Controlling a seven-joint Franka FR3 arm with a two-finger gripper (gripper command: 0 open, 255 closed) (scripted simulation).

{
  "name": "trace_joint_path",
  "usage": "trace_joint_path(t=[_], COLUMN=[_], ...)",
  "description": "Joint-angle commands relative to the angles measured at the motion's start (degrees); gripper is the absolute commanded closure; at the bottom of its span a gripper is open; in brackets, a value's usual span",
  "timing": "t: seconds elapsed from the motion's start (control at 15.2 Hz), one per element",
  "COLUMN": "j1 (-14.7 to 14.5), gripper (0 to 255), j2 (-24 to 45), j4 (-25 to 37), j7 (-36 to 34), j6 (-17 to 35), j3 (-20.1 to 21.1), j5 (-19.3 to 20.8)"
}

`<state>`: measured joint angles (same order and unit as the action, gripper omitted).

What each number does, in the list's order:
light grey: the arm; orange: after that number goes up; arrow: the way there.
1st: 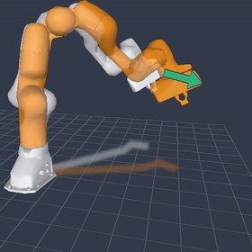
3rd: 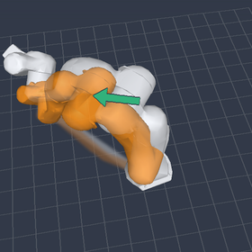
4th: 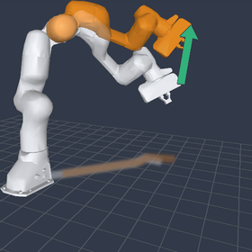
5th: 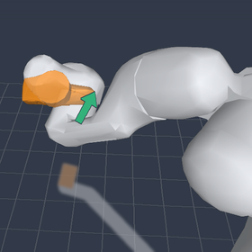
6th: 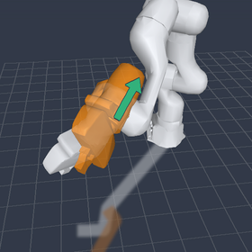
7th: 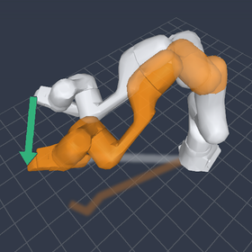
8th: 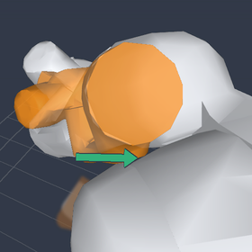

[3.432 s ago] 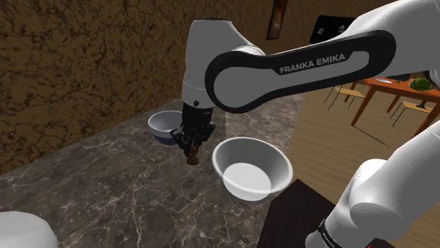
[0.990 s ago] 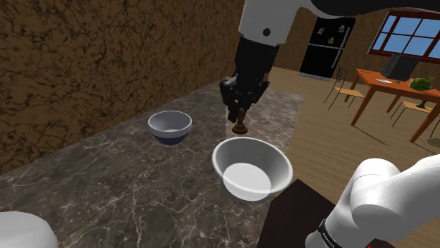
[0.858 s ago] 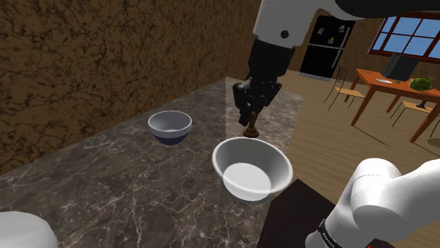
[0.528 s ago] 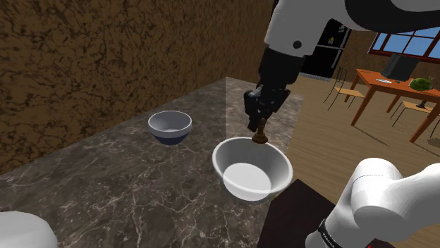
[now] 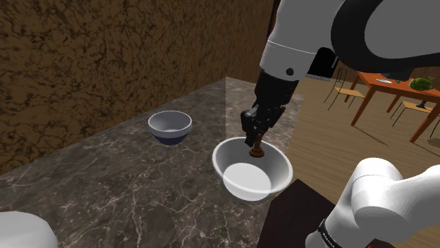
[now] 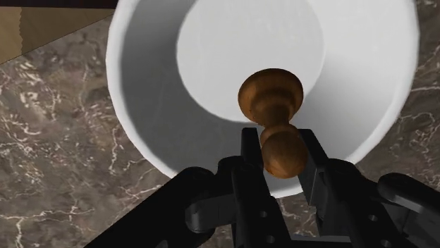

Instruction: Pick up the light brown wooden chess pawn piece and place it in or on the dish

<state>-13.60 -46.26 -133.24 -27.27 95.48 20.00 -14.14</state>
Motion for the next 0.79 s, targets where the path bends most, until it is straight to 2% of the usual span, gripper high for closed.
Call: trace_joint_path(t=[0.0, 0.13, 0.66, 0.73], j1=[-0.16, -0.35, -0.35, -0.35], gripper=[255, 255, 255, 0], j2=[-0.44, -0.85, -0.85, -0.85], j4=[-1.87, -3.92, -3.9, -3.9], j7=[0.16, 0.26, 0.26, 0.26], j6=[1.45, 3.09, 3.08, 3.08], j3=[0.2, 0.54, 0.54, 0.54], j5=[-0.27, -0.62, -0.62, -0.62])
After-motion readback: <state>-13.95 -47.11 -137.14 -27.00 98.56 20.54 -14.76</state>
